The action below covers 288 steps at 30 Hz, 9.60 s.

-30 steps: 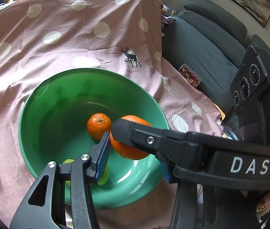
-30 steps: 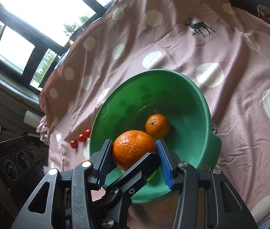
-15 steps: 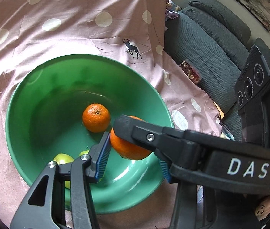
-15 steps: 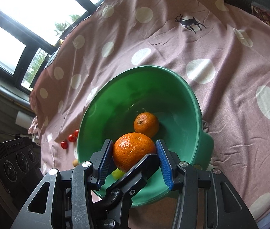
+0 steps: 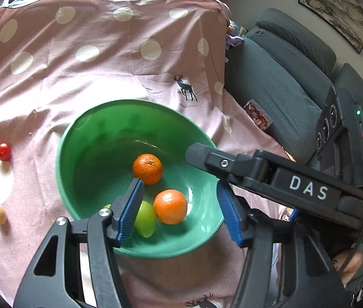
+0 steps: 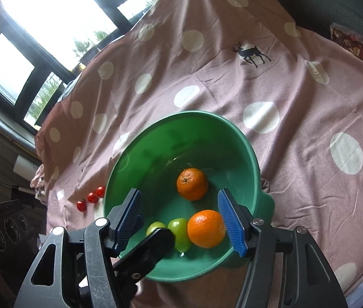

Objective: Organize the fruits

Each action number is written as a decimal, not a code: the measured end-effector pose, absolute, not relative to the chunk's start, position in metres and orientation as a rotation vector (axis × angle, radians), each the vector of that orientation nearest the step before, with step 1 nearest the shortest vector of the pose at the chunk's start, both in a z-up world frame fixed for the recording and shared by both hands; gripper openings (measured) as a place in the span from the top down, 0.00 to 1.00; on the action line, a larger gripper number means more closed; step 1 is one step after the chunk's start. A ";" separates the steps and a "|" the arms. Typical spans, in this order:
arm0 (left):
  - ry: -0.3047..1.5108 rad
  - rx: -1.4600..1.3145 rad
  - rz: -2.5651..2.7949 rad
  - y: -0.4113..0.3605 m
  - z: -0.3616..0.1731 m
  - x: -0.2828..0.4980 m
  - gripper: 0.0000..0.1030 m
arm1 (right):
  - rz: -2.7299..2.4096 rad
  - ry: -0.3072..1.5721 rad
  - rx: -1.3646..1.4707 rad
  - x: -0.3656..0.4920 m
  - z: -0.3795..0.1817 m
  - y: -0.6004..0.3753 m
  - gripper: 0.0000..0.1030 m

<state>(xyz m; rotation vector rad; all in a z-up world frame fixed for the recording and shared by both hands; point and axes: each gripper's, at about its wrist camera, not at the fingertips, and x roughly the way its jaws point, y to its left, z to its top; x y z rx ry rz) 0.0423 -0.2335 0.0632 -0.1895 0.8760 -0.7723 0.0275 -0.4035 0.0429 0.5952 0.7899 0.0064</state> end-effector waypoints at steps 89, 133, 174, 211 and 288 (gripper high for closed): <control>1.006 -0.235 -0.204 0.012 -0.011 0.039 0.73 | 0.158 0.956 0.201 0.127 0.014 -0.187 0.71; 0.709 -0.255 -0.502 -0.122 0.097 0.024 0.73 | 0.037 0.639 0.496 0.013 0.084 -0.331 0.71; 0.858 -0.136 -0.598 -0.245 0.059 0.047 0.73 | -0.095 0.706 0.626 0.015 0.048 -0.427 0.71; 0.935 -0.102 -0.589 -0.260 0.032 0.054 0.73 | -0.114 0.771 0.546 0.025 0.042 -0.415 0.70; 0.852 -0.364 -0.075 0.063 0.025 0.042 0.29 | -0.132 0.615 0.560 0.006 0.069 -0.390 0.30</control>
